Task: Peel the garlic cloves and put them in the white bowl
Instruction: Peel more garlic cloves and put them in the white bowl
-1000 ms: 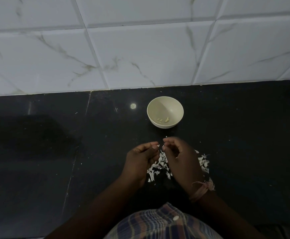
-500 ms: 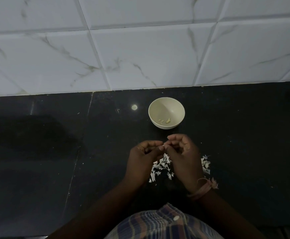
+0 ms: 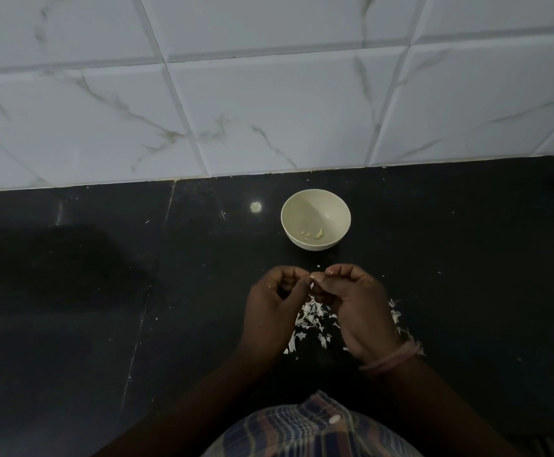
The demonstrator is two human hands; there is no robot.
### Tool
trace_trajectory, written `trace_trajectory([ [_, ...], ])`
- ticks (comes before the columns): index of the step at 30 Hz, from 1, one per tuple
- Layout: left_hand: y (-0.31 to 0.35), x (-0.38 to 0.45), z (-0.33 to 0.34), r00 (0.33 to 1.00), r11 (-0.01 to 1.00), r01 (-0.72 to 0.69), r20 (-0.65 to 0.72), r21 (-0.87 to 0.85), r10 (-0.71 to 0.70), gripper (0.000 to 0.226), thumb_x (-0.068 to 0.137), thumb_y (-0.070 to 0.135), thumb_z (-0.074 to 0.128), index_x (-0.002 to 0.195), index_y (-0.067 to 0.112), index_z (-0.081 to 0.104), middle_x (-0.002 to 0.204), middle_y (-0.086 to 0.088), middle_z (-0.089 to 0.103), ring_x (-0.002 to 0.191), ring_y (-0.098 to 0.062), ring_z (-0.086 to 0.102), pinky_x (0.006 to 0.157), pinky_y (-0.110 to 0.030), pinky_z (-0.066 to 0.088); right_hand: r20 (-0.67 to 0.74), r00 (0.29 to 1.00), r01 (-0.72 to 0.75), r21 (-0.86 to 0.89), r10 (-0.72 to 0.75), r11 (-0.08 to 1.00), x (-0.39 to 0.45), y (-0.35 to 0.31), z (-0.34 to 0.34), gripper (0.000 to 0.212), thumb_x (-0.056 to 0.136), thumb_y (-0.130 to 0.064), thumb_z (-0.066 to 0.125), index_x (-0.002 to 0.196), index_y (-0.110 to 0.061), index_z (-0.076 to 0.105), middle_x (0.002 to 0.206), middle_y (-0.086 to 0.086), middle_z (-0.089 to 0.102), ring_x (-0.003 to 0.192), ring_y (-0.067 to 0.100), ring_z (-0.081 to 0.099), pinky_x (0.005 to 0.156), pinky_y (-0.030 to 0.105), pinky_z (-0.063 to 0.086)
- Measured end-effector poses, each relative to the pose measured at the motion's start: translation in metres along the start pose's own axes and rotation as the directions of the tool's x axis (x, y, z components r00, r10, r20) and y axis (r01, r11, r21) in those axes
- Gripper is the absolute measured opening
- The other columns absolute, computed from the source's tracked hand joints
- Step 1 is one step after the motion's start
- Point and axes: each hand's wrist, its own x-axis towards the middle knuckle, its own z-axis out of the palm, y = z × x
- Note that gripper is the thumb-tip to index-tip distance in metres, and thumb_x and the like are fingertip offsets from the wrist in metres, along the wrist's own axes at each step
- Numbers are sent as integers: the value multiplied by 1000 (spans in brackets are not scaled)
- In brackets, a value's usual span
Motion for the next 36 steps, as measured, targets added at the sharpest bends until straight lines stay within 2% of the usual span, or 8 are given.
trace_trajectory([
  [7, -2, 0, 2, 987, 971, 133, 120, -199, -111, 6, 96, 14, 69, 94, 15, 74, 92, -14, 77, 86, -27, 74, 80, -40, 58, 10, 990, -141, 93, 141, 986, 0, -4, -2, 20, 92, 12, 53, 86, -6, 56, 74, 13, 68, 55, 15, 67, 47, 23, 53],
  [10, -4, 1, 2, 980, 954, 184, 116, -237, -160, 6, 97, 15, 68, 95, 15, 74, 93, -16, 77, 85, -29, 73, 81, -43, 57, -52, 999, -13, -149, 6, 989, 3, 2, -6, 10, 97, -9, 63, 90, -2, 65, 73, 13, 67, 61, 20, 62, 53, 28, 51],
  [13, -3, 2, 2, 981, 960, 187, 81, -207, -174, 5, 96, 19, 69, 96, 16, 74, 88, -10, 76, 78, -23, 71, 76, -43, 56, -62, 984, 117, -464, -165, 878, 5, 7, -11, 41, 98, -35, 64, 77, 0, 65, 64, 14, 65, 58, 23, 59, 58, 39, 51],
  [17, -4, 2, 0, 992, 989, 124, 13, -86, -124, 4, 94, 23, 72, 94, 21, 74, 85, -6, 77, 80, -25, 74, 78, -46, 59, 16, 950, 230, -712, -313, 663, 7, 13, -15, 22, 93, -28, 70, 75, -15, 68, 69, 3, 71, 66, 19, 70, 72, 48, 59],
  [19, -3, 2, -1, 996, 996, 82, -16, -25, -83, 2, 94, 23, 72, 94, 22, 74, 84, -2, 77, 81, -26, 74, 77, -42, 60, 61, 942, 273, -711, -329, 649, 7, 17, -16, 12, 89, -11, 72, 85, -22, 70, 80, -3, 74, 78, 11, 72, 80, 42, 60],
  [23, -2, 1, -2, 999, 999, 18, -51, 39, -16, 4, 94, 20, 72, 94, 24, 73, 85, 4, 76, 78, -17, 73, 71, -28, 58, 145, 939, 326, -658, -311, 678, 2, 14, -10, 33, 88, 3, 64, 105, -24, 72, 103, -12, 73, 97, -2, 67, 87, 20, 53],
  [31, -3, -1, -3, 997, 992, -67, -26, 105, 70, 11, 96, 15, 69, 95, 25, 72, 87, 8, 76, 82, -9, 73, 75, -27, 58, 141, 957, 289, -576, -255, 765, 3, 13, -10, 9, 92, -13, 71, 93, -17, 79, 73, -7, 75, 66, -3, 66, 62, 12, 48],
  [36, -4, 0, -3, 999, 998, 33, -35, 56, -31, 12, 96, 13, 68, 93, 24, 74, 86, 5, 77, 81, -16, 74, 74, -32, 58, 129, 962, 272, -565, -242, 779, 3, 14, -11, 8, 92, -14, 72, 92, -18, 79, 77, -3, 77, 71, 3, 71, 67, 18, 52],
])
